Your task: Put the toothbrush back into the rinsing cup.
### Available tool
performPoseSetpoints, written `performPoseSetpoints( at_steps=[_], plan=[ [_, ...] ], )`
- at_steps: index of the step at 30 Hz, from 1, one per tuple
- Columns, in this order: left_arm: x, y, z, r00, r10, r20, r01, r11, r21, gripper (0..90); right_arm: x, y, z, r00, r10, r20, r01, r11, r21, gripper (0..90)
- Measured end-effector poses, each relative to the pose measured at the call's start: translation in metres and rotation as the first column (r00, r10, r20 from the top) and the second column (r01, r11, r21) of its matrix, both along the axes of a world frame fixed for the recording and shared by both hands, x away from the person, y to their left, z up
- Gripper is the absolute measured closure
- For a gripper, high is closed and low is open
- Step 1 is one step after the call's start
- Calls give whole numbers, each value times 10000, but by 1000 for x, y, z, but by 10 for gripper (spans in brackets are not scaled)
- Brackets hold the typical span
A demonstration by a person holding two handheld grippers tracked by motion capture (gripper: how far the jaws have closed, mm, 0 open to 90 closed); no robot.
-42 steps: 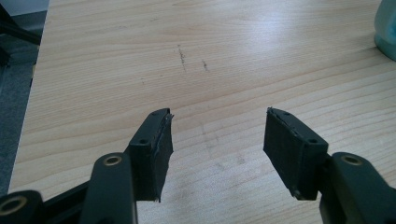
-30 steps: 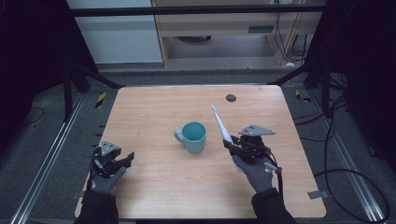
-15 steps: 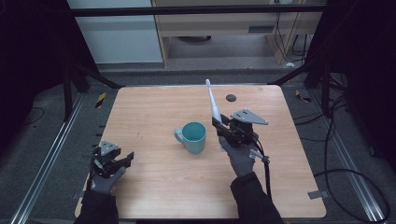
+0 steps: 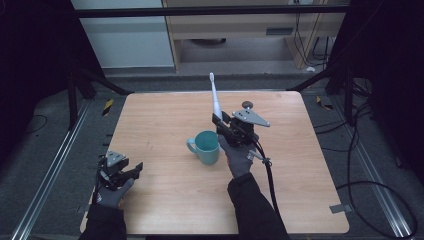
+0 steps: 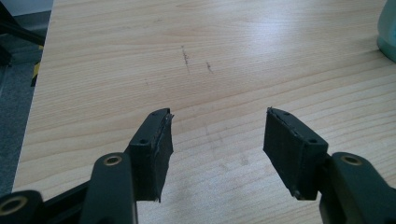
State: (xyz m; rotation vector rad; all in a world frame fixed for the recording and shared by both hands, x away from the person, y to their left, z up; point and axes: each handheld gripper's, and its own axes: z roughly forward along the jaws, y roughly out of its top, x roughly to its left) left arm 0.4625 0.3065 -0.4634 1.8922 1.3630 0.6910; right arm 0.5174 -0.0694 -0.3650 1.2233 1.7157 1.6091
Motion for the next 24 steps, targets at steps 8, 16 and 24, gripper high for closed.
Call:
performPoseSetpoints(
  at_steps=[8,16,24],
  plan=[
    [0,1,0,10000,-2,-2,2,10000,-17,414,17,22,-7,9999,58,-109,-56,9998,178,665],
    [0,1,0,10000,-7,-18,7,10000,-23,415,32,34,-19,9994,-122,-316,123,9999,18,665],
    [0,1,0,10000,-27,-23,26,10000,-23,417,42,37,-36,9979,-296,-578,283,9993,-227,665]
  ],
)
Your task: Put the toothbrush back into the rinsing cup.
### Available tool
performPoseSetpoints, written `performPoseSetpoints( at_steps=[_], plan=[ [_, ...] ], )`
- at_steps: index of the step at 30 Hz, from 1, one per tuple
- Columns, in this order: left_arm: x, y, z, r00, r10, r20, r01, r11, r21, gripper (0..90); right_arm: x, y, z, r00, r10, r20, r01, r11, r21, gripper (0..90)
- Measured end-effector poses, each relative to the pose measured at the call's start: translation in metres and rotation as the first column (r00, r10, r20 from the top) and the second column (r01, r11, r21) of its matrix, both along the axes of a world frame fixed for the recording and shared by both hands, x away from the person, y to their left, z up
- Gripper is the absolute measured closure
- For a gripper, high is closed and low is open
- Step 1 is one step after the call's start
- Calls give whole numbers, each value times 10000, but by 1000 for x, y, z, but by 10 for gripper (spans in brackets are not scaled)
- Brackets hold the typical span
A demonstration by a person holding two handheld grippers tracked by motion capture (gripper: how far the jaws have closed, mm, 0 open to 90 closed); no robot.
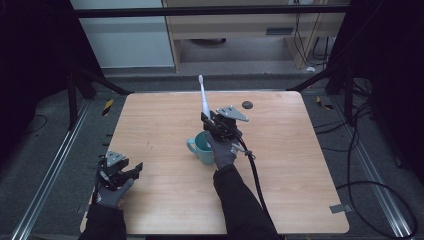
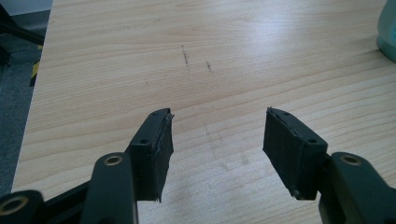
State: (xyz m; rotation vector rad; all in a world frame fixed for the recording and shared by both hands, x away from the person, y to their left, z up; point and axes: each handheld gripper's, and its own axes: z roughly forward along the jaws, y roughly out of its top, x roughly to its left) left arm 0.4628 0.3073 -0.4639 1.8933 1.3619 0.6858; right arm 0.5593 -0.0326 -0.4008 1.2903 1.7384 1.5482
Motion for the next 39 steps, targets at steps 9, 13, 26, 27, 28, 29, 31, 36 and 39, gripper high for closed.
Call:
performPoseSetpoints(
  at_steps=[9,13,26,27,28,29,31,36,39],
  plan=[
    [0,0,0,10000,2,-7,-2,10000,24,417,0,-1,-21,9988,-23,-495,-2,9988,-490,663],
    [0,0,0,10000,7,-5,-7,10000,25,417,0,1,-28,9970,140,-766,-194,9973,-703,662],
    [0,-1,0,10000,-8,-9,8,10000,31,416,-5,0,-33,9932,271,-1130,-415,9910,-1270,658],
    [0,-1,0,10000,-10,-13,10,10000,33,416,-6,0,-32,9926,329,-1166,-479,9907,-1278,656],
    [0,-1,0,10000,-12,-17,12,10000,32,416,-7,-1,-32,9916,397,-1230,-555,9902,-1280,647],
    [0,-1,0,10000,-13,-14,13,10000,33,416,-8,-2,-31,9911,494,-1233,-648,9902,-1238,633],
    [0,-1,0,10000,-16,-14,16,10000,33,416,-12,-5,-26,9914,688,-1112,-812,9905,-1106,568],
    [0,-1,0,10000,-15,-8,15,10000,26,416,-20,-11,-18,9888,1023,-1090,-1151,9863,-1184,399],
    [0,-1,0,10000,-9,-20,9,10000,20,415,-34,-25,-11,9872,1252,-993,-1372,9825,-1262,326]
  ],
)
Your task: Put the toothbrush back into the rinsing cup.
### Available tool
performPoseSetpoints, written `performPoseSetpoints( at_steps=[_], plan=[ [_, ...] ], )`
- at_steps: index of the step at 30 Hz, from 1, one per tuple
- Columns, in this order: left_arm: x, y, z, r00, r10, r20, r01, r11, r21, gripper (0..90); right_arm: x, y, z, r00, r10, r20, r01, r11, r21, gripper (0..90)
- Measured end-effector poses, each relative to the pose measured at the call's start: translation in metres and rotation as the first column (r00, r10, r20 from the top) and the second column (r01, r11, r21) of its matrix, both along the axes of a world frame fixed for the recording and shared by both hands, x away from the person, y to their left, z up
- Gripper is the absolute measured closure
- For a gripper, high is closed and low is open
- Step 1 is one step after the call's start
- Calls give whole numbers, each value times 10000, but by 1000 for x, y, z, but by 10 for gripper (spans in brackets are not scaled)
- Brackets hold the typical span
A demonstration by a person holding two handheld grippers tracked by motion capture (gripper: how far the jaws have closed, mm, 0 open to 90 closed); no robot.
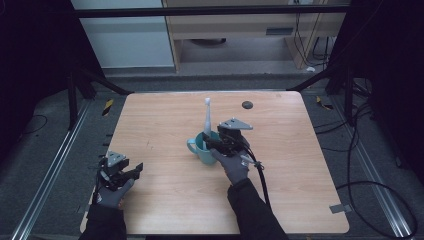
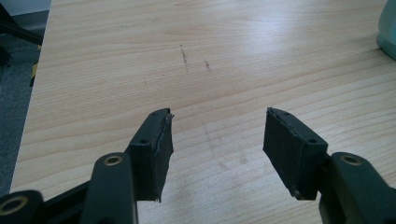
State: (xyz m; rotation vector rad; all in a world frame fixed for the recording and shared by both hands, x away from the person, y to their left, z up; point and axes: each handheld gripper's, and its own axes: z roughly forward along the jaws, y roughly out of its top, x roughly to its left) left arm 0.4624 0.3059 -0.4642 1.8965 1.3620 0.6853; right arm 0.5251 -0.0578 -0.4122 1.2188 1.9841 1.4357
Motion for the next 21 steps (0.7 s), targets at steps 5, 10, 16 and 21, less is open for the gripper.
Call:
performPoseSetpoints(
  at_steps=[5,10,16,21],
  plan=[
    [0,-1,-1,10000,-14,-22,14,10000,45,414,-24,-38,3,9999,-35,122,36,9999,-99,274],
    [0,-2,-2,9999,-56,-115,57,9999,90,411,-43,-87,-12,9988,-429,-225,417,9978,-506,244],
    [2,-2,-5,9997,-118,-228,122,9998,165,404,-56,-128,-37,9928,-1038,-596,978,9905,-963,233],
    [2,-2,-7,9993,-172,-326,178,9997,176,393,-62,-150,-54,9846,-1518,-867,1335,9731,-1877,207]
  ],
)
